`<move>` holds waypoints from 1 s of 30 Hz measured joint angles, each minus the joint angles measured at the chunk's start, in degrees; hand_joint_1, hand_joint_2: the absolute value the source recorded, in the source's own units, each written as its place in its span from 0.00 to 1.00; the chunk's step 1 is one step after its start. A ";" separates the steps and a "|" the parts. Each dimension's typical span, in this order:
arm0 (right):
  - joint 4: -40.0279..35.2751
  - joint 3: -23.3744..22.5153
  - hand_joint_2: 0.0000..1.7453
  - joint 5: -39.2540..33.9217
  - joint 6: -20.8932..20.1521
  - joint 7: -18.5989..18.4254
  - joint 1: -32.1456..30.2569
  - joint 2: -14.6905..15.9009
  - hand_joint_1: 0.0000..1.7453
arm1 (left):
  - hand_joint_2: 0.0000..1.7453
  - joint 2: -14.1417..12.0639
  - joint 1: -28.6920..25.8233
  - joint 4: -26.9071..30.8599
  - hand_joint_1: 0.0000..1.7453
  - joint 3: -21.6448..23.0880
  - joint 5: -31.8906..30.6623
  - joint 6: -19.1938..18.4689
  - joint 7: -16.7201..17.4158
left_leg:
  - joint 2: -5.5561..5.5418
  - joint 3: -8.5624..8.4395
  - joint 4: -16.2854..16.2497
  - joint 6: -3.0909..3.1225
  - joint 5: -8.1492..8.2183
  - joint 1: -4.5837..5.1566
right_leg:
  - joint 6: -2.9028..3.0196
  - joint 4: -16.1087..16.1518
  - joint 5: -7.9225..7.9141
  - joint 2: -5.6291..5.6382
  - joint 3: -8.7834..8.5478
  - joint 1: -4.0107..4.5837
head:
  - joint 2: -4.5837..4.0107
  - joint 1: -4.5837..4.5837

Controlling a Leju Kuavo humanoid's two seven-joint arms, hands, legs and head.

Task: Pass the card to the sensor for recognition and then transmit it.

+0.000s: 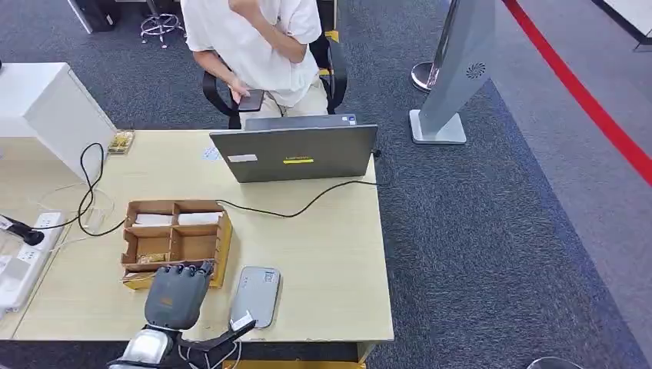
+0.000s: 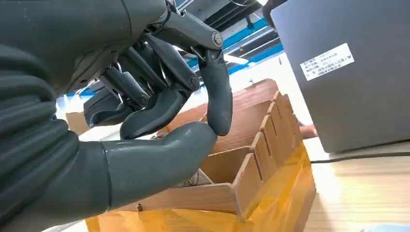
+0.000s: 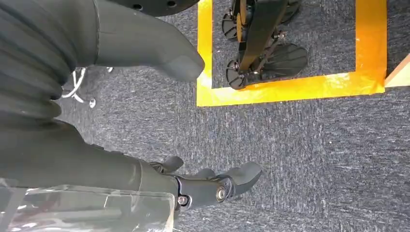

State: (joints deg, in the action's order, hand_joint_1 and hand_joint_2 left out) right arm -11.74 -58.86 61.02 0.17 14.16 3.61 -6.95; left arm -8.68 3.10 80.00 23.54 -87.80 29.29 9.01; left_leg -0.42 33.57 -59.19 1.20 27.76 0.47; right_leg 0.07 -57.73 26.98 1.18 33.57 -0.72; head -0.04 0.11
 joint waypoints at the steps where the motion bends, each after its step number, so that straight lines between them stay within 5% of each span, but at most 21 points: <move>1: 0.00 0.00 1.00 0.00 0.00 0.00 -0.01 0.00 0.00 | 1.00 0.00 0.00 0.07 1.00 0.00 0.00 0.00 0.02 | 0.00 0.00 0.00 0.00 0.00 0.00 | 0.00 0.00 0.00 0.00 0.00 0.00 | 0.00 0.00; 9: 0.00 0.00 1.00 0.00 0.00 0.00 0.01 0.00 0.00 | 1.00 0.00 -0.03 0.22 1.00 0.00 0.00 0.00 0.02 | 0.00 0.00 0.00 0.00 0.00 0.00 | 0.00 0.00 0.00 0.00 0.00 0.00 | 0.00 0.00; 10: 0.00 0.00 1.00 0.00 0.00 0.00 0.01 0.00 0.00 | 1.00 0.00 -0.03 0.22 0.00 0.00 0.00 0.00 0.02 | 0.00 0.00 0.00 0.00 0.00 0.00 | 0.00 0.00 0.00 0.00 0.00 0.00 | 0.00 0.00; 30: 0.00 0.00 1.00 0.15 -0.02 0.06 0.01 0.00 0.00 | 1.00 0.63 -1.15 1.03 0.00 -0.70 0.00 1.18 -1.88 | 0.00 0.00 0.00 0.00 0.00 0.00 | 0.00 0.00 0.00 0.00 0.00 0.00 | 0.00 0.00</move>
State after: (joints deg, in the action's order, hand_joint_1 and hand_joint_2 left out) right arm -11.74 -58.86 61.18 0.15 14.23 3.62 -6.95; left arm -8.04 1.95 81.02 22.84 -87.80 30.47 7.13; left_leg -0.42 33.57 -59.19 1.20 27.76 0.47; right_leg 0.07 -57.73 26.98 1.18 33.57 -0.72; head -0.04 0.11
